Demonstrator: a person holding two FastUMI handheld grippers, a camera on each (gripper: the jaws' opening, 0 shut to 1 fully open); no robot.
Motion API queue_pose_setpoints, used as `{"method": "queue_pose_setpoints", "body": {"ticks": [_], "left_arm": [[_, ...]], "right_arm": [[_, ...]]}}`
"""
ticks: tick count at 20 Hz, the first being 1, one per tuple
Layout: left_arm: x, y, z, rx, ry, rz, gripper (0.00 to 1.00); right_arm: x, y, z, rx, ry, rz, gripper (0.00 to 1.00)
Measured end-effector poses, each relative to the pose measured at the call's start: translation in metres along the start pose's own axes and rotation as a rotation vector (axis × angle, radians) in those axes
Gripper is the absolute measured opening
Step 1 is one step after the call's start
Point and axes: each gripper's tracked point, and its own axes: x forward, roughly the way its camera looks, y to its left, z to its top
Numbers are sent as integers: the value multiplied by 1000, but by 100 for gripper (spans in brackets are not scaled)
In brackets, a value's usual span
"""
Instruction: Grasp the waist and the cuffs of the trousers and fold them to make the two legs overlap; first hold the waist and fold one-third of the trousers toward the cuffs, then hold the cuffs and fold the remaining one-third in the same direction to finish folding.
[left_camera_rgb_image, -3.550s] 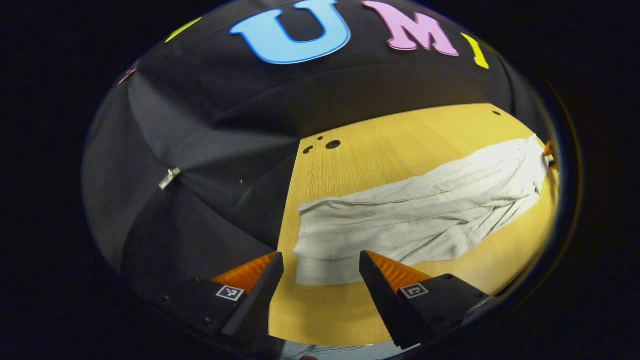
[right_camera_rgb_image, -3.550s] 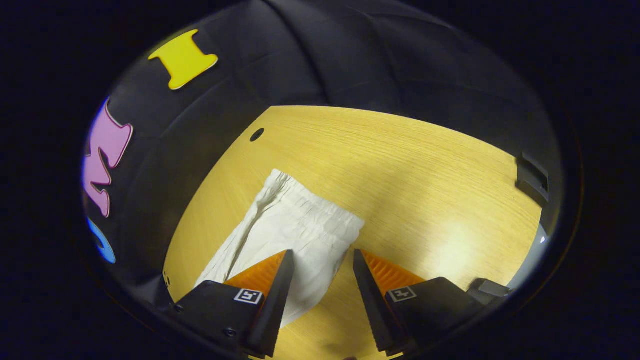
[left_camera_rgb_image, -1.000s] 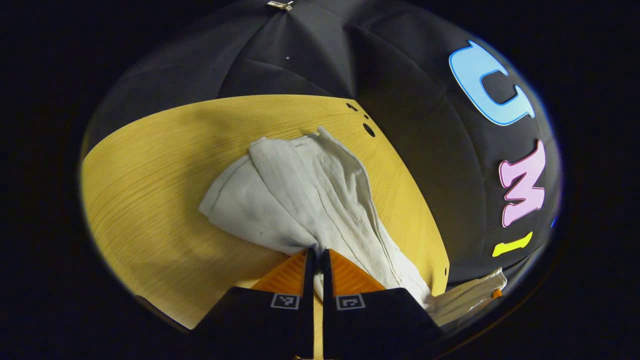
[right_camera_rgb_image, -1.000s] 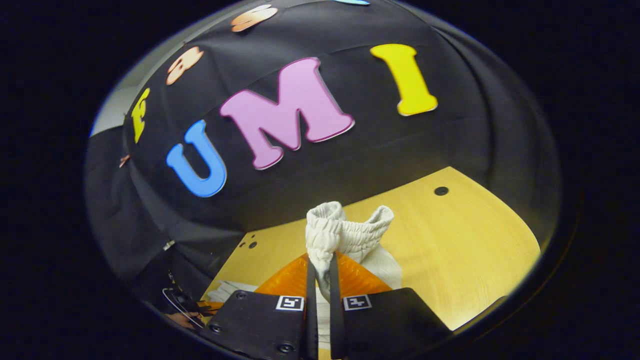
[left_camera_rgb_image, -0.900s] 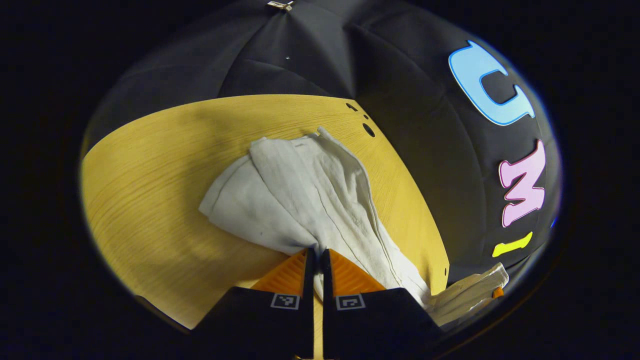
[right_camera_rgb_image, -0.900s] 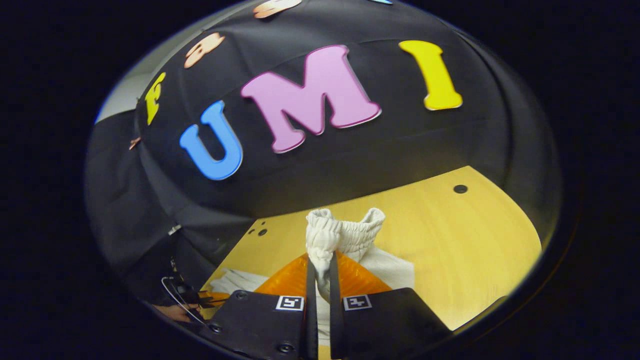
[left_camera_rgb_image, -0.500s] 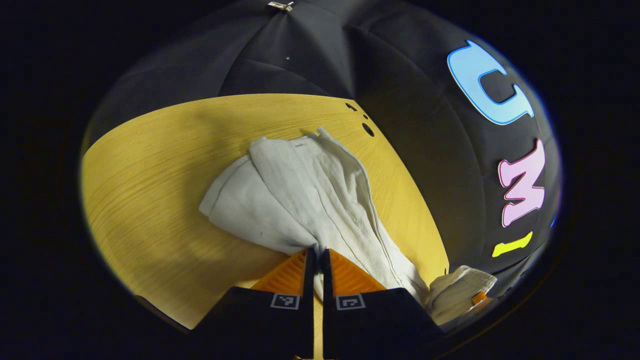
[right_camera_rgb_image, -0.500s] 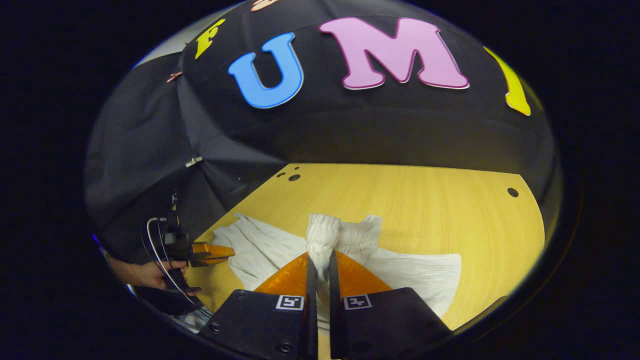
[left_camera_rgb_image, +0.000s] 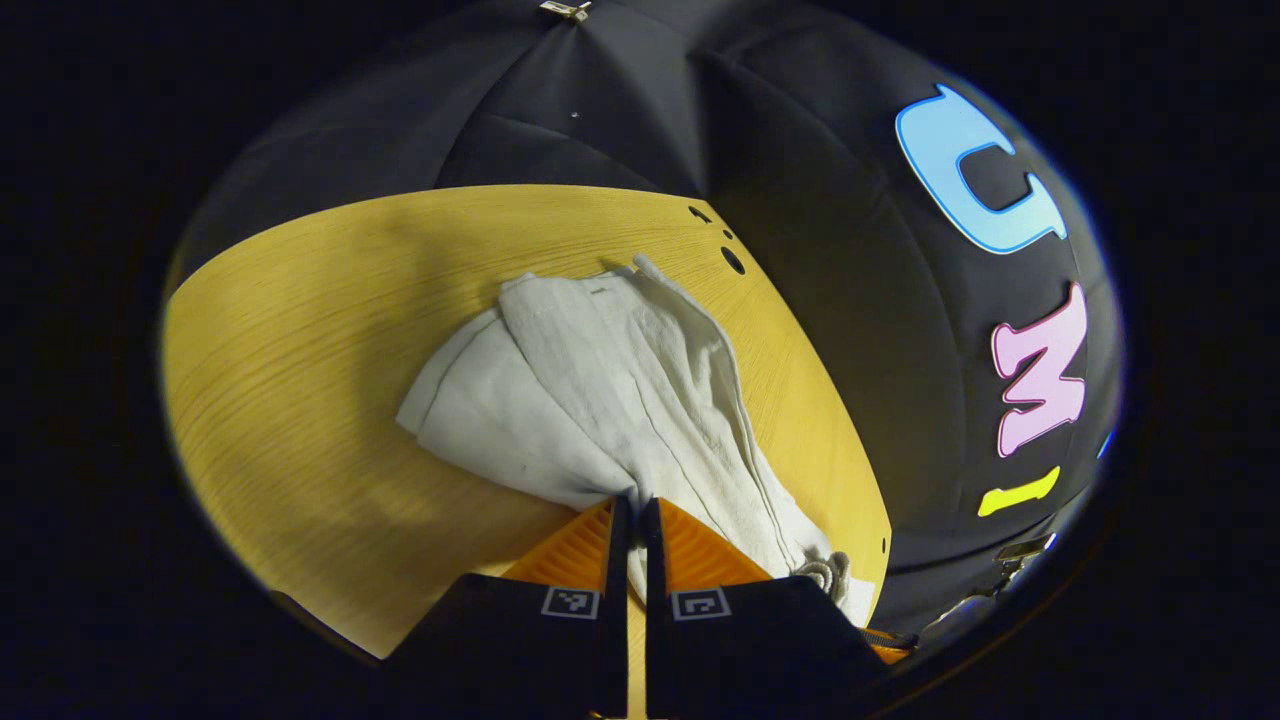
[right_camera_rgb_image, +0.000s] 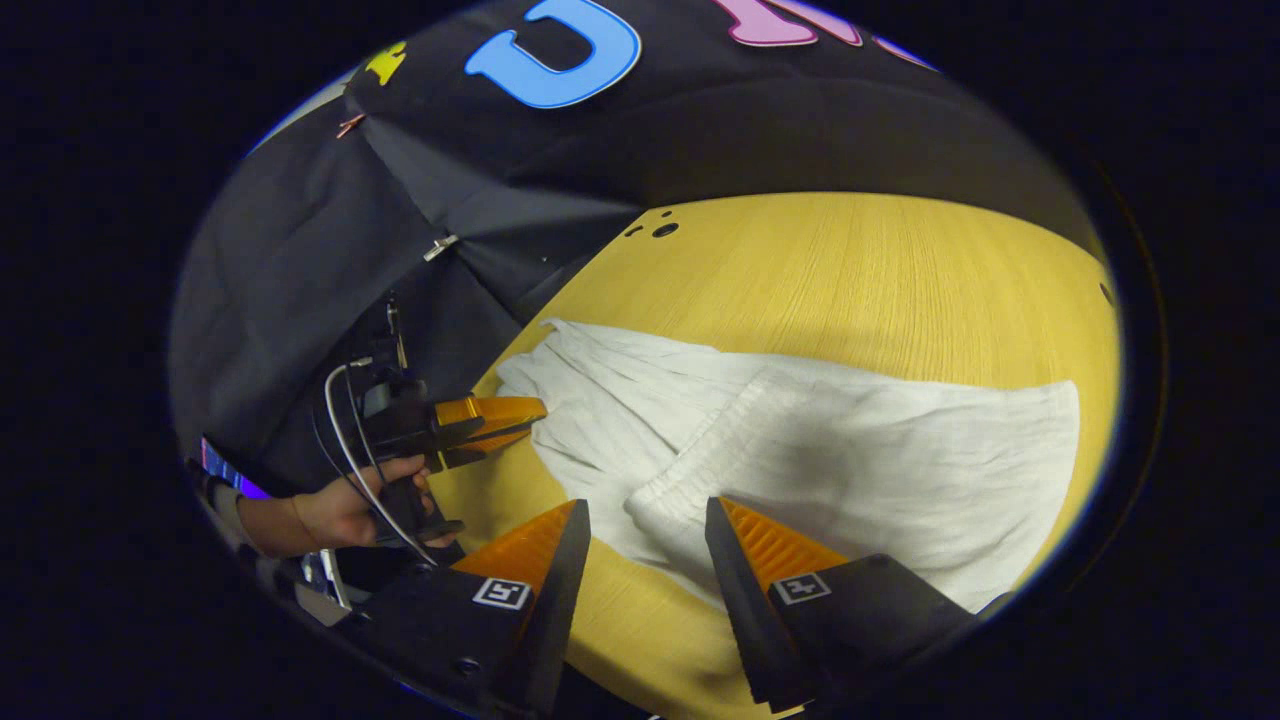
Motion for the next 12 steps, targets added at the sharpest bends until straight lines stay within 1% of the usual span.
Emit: {"method": "queue_pose_setpoints", "body": {"ticks": [1,3,4,5,6,8,9,10,12], "left_arm": [[0,0,-1,-4,0,-5,12],[-1,-1,0,-21,-9,-23,12],[-4,-3,4,-32,-18,-40,12],[-6,-6,6,-45,-30,-64,12],[-10,-12,13,-56,-46,-95,12],[-21,-25,24,-63,-63,-157,12],[-26,-29,30,-57,-67,-173,12],[-29,-37,32,-47,-76,-190,12],[-36,-52,36,-8,-94,-220,12]], "right_arm": [[-3,-6,2,23,-18,-18,74],[-20,-27,7,78,-60,-61,74],[-29,-41,11,107,-84,-89,83],[-41,-57,13,131,-107,-125,74],[-54,-75,14,154,-132,-165,75],[-81,-117,8,196,-168,-279,74],[-91,-136,1,218,-177,-326,74],[-100,-151,-8,244,-175,-363,75],[-118,-174,-28,312,-173,-405,75]]}}
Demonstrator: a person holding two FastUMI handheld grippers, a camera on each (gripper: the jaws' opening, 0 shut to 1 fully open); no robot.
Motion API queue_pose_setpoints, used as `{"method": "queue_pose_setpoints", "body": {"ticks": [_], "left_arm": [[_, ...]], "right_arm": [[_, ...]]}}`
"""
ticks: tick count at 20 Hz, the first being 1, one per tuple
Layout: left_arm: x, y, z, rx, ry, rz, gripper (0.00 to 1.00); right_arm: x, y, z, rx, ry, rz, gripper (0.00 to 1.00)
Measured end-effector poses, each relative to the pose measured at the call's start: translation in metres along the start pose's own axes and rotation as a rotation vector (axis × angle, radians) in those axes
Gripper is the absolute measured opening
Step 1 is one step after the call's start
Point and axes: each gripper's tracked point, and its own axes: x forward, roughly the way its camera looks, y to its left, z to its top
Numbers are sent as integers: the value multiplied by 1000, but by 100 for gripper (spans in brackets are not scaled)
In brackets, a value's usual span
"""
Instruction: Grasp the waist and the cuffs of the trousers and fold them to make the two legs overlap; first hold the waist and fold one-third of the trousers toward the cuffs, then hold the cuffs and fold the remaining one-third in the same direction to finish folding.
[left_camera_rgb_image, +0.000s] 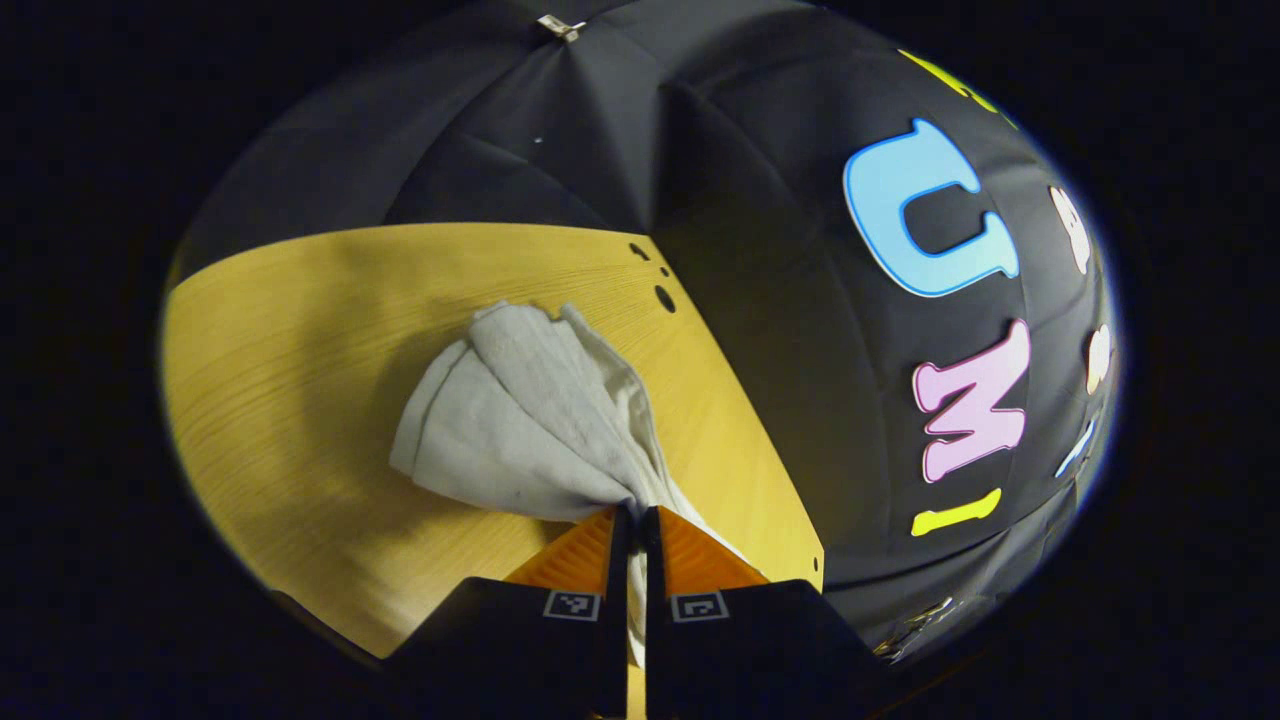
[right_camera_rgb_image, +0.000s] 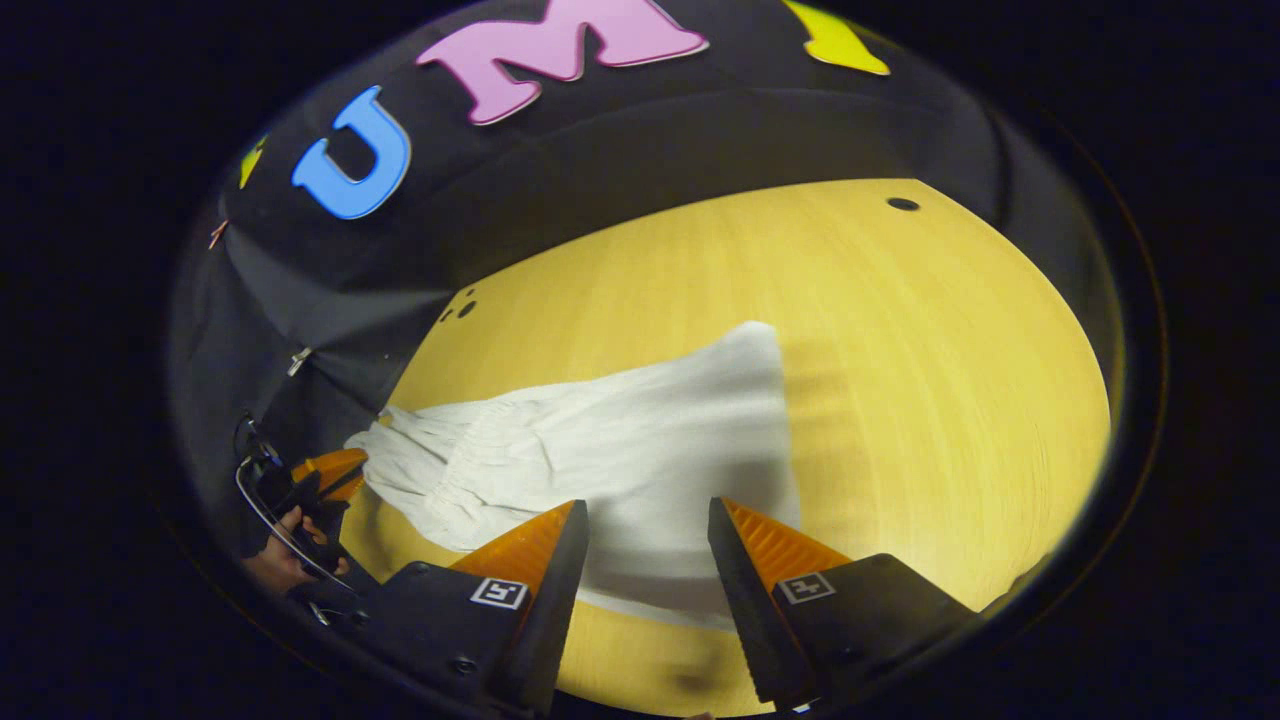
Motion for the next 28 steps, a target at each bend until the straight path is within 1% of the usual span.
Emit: {"method": "queue_pose_setpoints", "body": {"ticks": [1,3,4,6,7,8,9,11,12,16,17,18,19,20,21,23,24,28], "left_arm": [[-1,-11,4,31,-9,-22,11],[-7,-47,6,115,-24,-88,9],[-9,-71,5,163,-27,-144,6],[-13,-119,-1,266,-19,-244,6],[-12,-136,-9,306,7,-282,6],[-7,-140,-19,330,31,-267,6],[1,-134,-24,329,58,-244,6],[10,-118,-34,270,91,-190,6],[11,-106,-39,227,101,-156,2],[1,-25,-39,62,76,65,72],[-4,-6,-32,17,57,107,75],[-9,9,-29,-23,38,147,76],[-12,24,-27,-53,31,184,68],[-14,37,-28,-73,28,227,76],[-14,49,-26,-86,27,259,76],[-9,57,-24,-96,41,282,76],[-3,53,-21,-98,35,268,76],[32,44,-13,-21,66,282,74]], "right_arm": [[-4,-16,-4,39,-2,-13,75],[-13,-36,-6,112,-19,-32,75],[-18,-43,-6,135,-25,-37,75],[-20,-50,-14,144,-22,-58,75],[-21,-52,-17,142,-17,-63,77],[-21,-53,-19,147,-17,-64,78],[-23,-52,-18,154,-21,-58,78],[-27,-51,-16,157,-32,-51,78],[-29,-52,-16,152,-36,-51,78],[-36,-61,-9,149,-51,-69,78],[-36,-61,-7,154,-52,-70,78],[-36,-62,-7,157,-53,-72,78],[-35,-62,-7,158,-53,-74,78],[-34,-63,-7,158,-49,-75,78],[-33,-63,-7,158,-45,-74,78],[-32,-63,-6,163,-44,-73,77],[-32,-63,-6,164,-44,-74,78],[-34,-66,-10,151,-36,-82,77]]}}
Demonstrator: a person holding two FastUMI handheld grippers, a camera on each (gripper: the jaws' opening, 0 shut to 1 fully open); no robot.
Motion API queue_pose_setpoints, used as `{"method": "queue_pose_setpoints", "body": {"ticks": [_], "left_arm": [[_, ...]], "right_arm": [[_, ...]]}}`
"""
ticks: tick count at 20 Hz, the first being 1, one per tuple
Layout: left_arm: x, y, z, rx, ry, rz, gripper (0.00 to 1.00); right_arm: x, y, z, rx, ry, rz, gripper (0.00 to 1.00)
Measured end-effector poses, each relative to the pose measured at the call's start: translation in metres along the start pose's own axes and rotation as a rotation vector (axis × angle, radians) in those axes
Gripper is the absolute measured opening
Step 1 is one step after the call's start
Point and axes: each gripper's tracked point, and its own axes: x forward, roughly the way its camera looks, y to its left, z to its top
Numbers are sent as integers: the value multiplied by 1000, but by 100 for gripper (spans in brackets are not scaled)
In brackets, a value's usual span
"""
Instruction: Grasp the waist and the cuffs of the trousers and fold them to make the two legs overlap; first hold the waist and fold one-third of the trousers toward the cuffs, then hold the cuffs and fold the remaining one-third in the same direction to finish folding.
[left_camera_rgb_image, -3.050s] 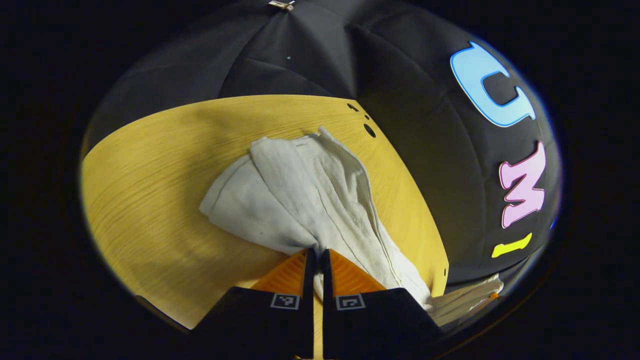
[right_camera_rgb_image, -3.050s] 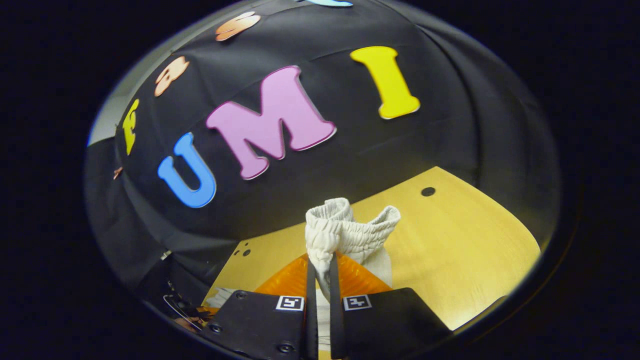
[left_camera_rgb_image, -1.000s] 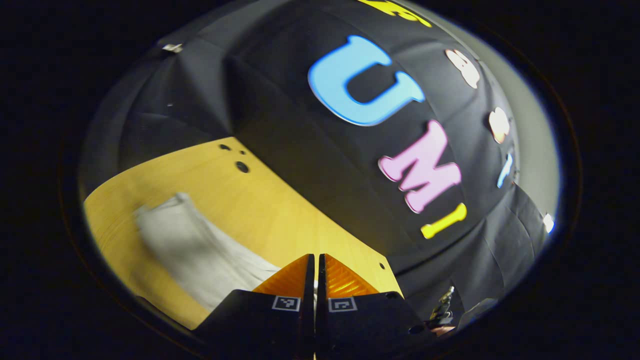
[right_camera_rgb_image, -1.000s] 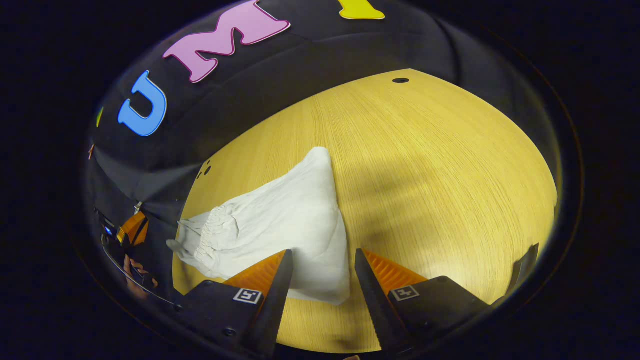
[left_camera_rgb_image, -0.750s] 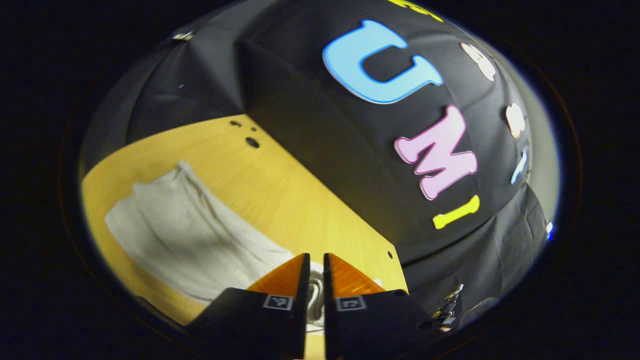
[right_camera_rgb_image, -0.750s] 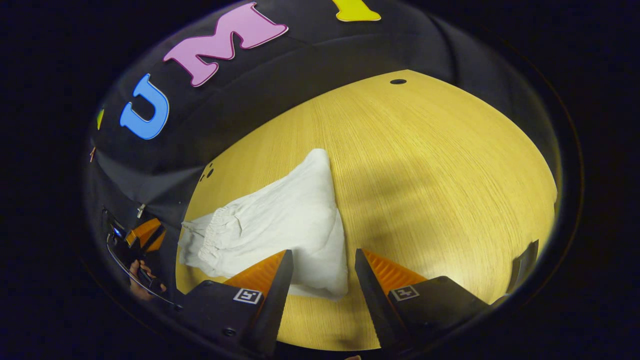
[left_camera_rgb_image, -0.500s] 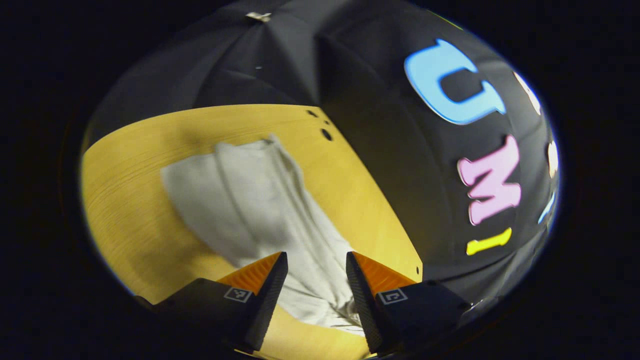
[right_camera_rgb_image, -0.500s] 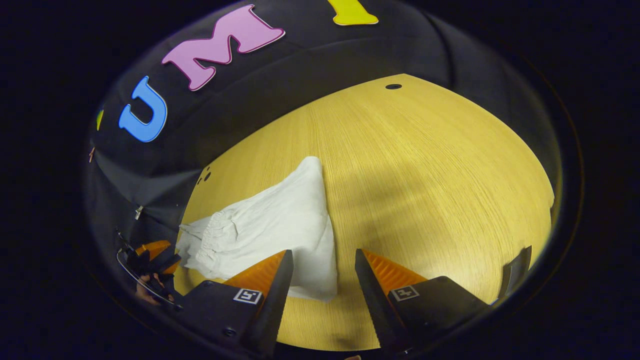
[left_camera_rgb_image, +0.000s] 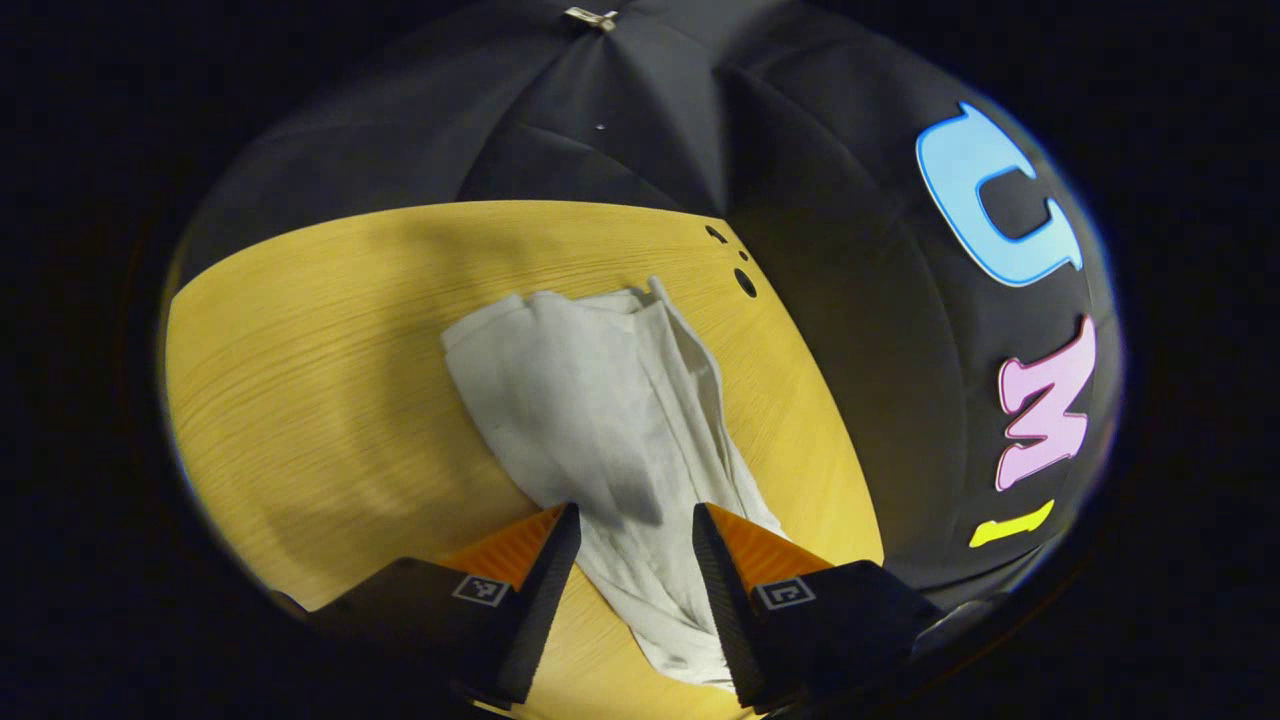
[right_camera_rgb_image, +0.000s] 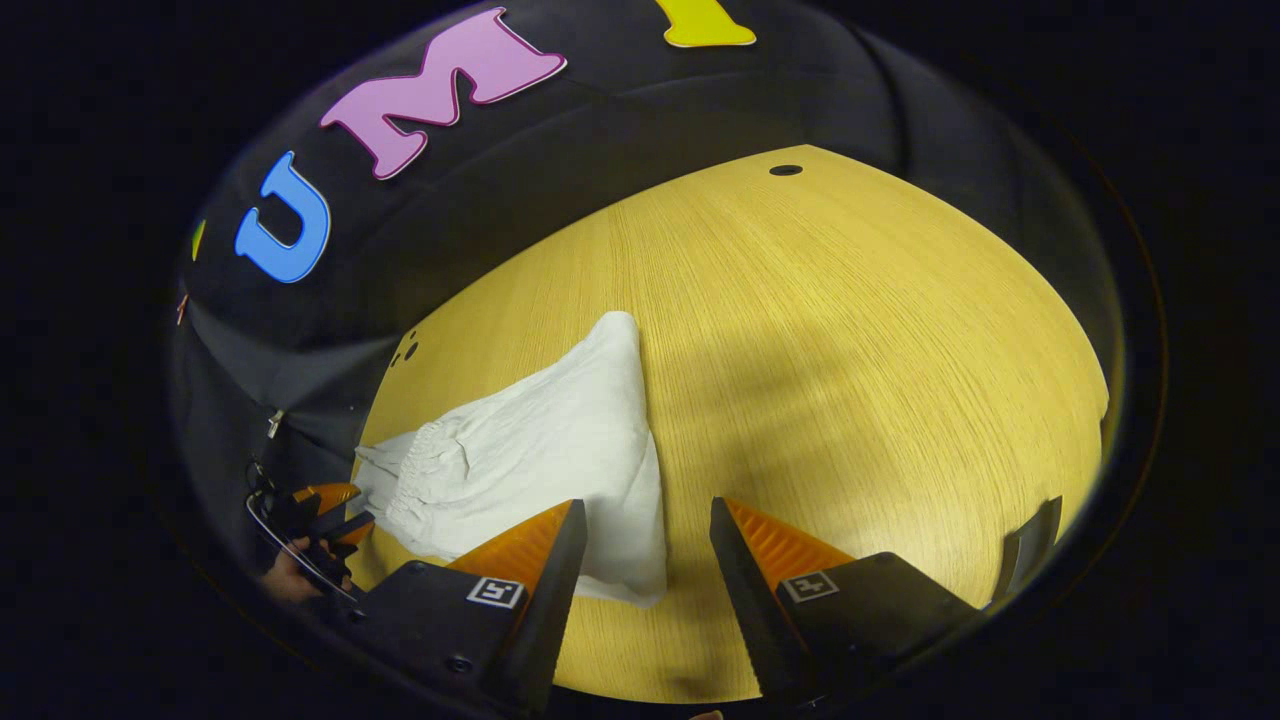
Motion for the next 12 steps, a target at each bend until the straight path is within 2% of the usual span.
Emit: {"method": "queue_pose_setpoints", "body": {"ticks": [2,4,5,7,9,12], "left_arm": [[19,-5,-3,73,37,50,72],[31,-3,-4,134,44,101,44],[36,-8,-1,145,44,97,30],[43,-18,-2,171,39,108,15],[37,-21,-1,174,33,89,9],[14,-36,7,166,-18,-4,7]], "right_arm": [[-2,-1,-1,-6,0,1,77],[-3,-1,-2,-3,1,3,78],[-4,0,-2,0,-1,3,78],[-6,0,0,4,-4,5,77],[-7,0,2,9,-10,5,77],[-8,-1,5,15,-17,2,78]]}}
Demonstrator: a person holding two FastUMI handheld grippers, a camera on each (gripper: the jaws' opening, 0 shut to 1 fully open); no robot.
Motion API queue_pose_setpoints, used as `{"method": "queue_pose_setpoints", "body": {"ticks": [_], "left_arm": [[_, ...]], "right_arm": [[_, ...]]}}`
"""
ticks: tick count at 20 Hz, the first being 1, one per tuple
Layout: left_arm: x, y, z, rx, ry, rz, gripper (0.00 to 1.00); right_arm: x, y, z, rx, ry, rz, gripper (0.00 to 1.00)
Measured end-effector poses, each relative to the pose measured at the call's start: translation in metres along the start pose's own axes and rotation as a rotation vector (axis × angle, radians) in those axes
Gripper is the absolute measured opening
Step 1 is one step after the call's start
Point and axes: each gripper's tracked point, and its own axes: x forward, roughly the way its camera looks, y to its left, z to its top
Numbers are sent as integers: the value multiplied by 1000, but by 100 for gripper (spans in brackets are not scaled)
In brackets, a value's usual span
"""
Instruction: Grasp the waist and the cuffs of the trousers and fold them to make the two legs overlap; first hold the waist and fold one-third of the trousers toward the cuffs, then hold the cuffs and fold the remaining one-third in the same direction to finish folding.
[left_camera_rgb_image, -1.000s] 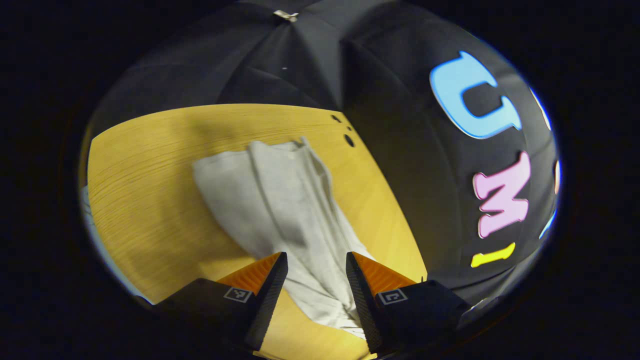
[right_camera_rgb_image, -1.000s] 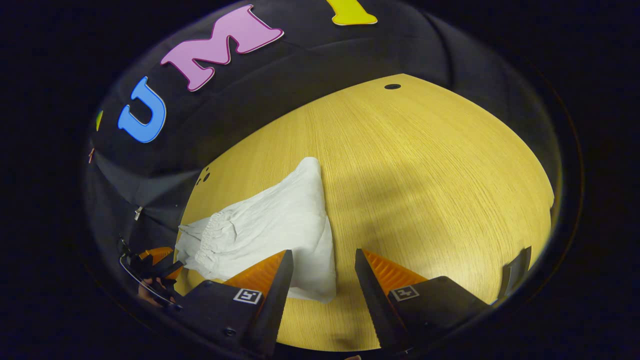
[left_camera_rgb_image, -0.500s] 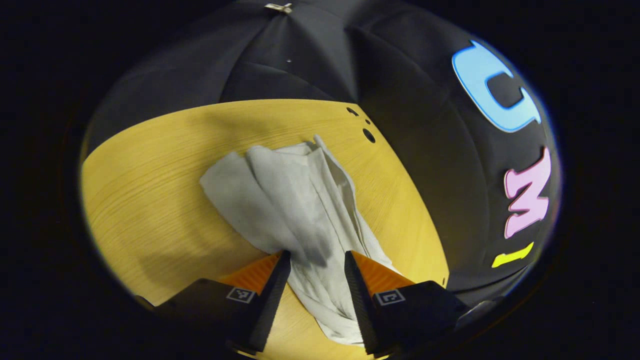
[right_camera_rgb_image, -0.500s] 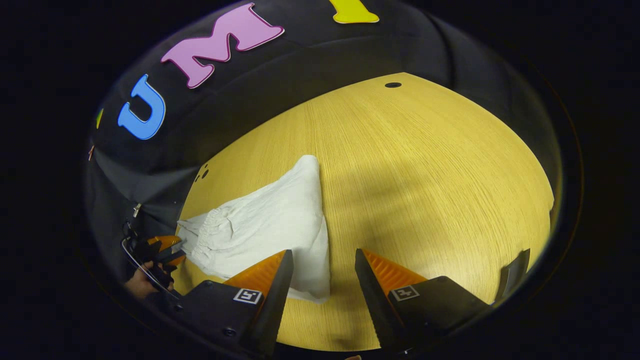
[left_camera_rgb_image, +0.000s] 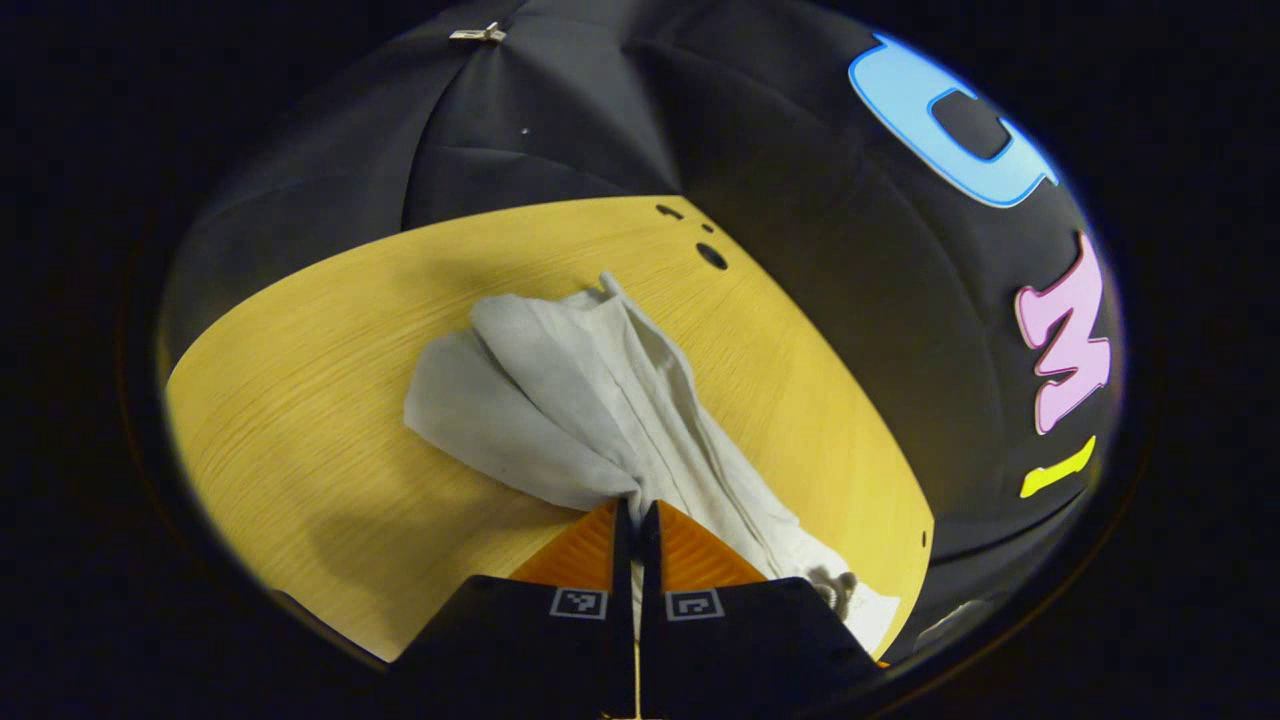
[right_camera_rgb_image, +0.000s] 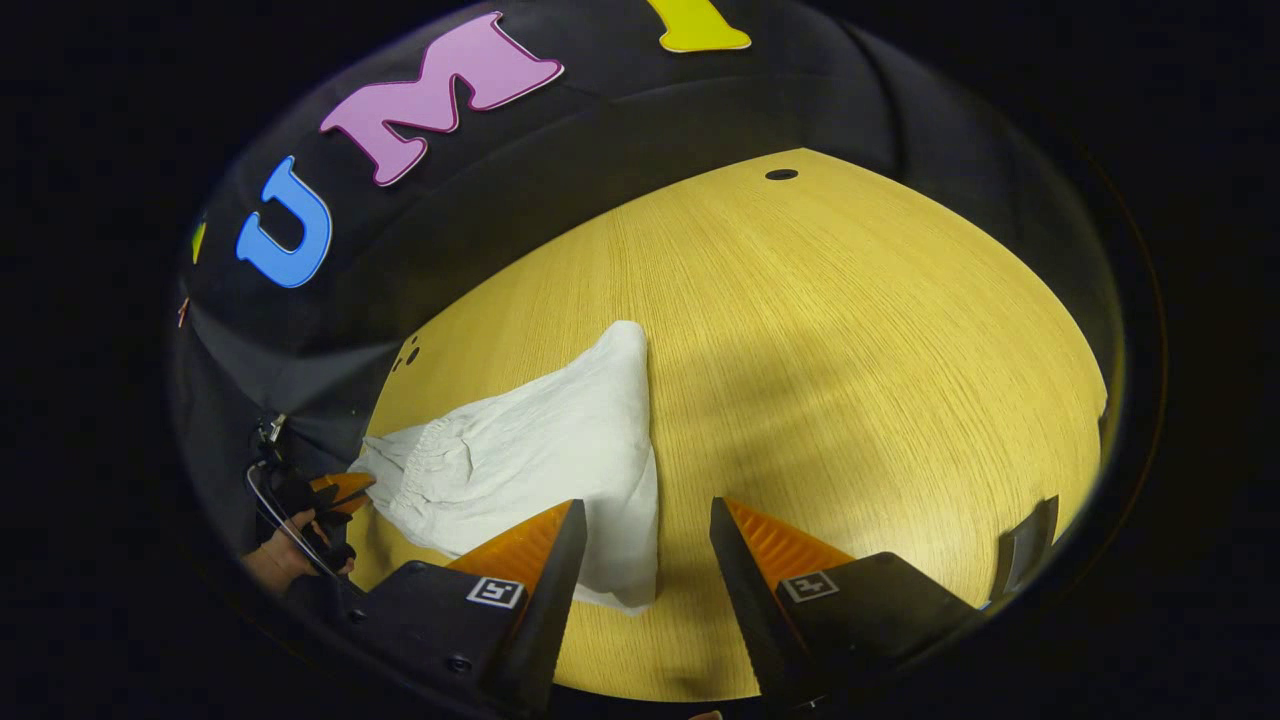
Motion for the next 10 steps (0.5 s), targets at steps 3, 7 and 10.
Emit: {"method": "queue_pose_setpoints", "body": {"ticks": [3,7,10], "left_arm": [[-20,-22,7,52,-52,-85,7],[-50,-71,9,173,-116,-220,7],[-65,-111,3,320,-134,-296,10]], "right_arm": [[-1,0,3,-1,-6,-2,78],[-1,-1,5,-3,-4,-5,78],[-2,1,4,-7,-1,-4,77]]}}
